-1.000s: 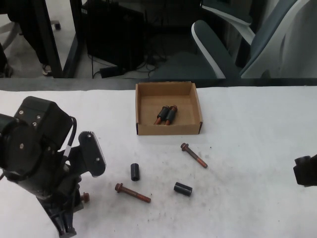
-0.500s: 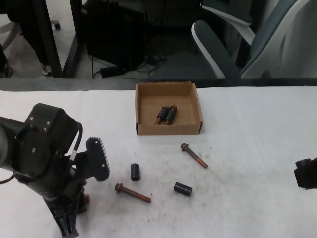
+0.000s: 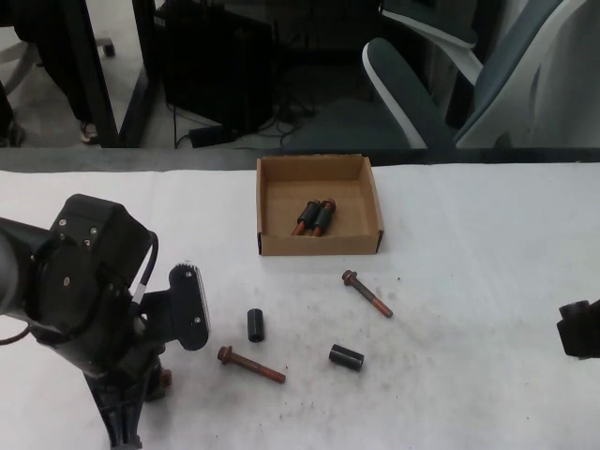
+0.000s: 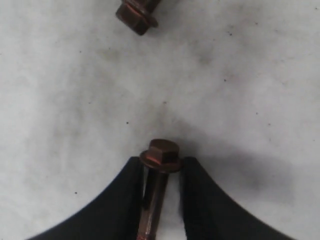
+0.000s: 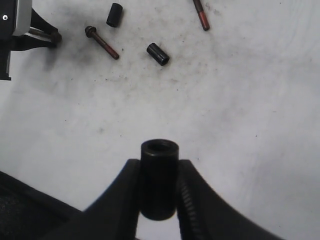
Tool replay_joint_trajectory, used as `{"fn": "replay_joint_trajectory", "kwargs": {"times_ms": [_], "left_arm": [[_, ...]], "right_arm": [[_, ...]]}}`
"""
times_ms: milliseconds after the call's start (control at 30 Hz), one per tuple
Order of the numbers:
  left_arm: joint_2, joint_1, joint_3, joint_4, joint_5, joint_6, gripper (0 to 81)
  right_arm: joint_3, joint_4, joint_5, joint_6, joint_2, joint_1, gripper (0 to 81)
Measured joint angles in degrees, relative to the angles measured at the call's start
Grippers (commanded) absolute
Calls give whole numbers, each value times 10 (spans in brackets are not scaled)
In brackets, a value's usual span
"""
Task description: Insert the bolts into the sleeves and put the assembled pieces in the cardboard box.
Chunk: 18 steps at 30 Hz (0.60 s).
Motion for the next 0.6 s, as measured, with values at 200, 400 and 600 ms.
{"fn": "replay_joint_trajectory", "kwargs": {"times_ms": [200, 400, 600], "left_arm": [[2, 12, -2, 1, -3, 31, 90], [2, 12, -2, 2, -5, 38, 8], [2, 15, -2, 2, 3, 39, 8]], "right_arm": [[0, 2, 0, 0, 0, 0, 0], [0, 2, 0, 0, 0, 0, 0], [0, 2, 0, 0, 0, 0, 0]]}}
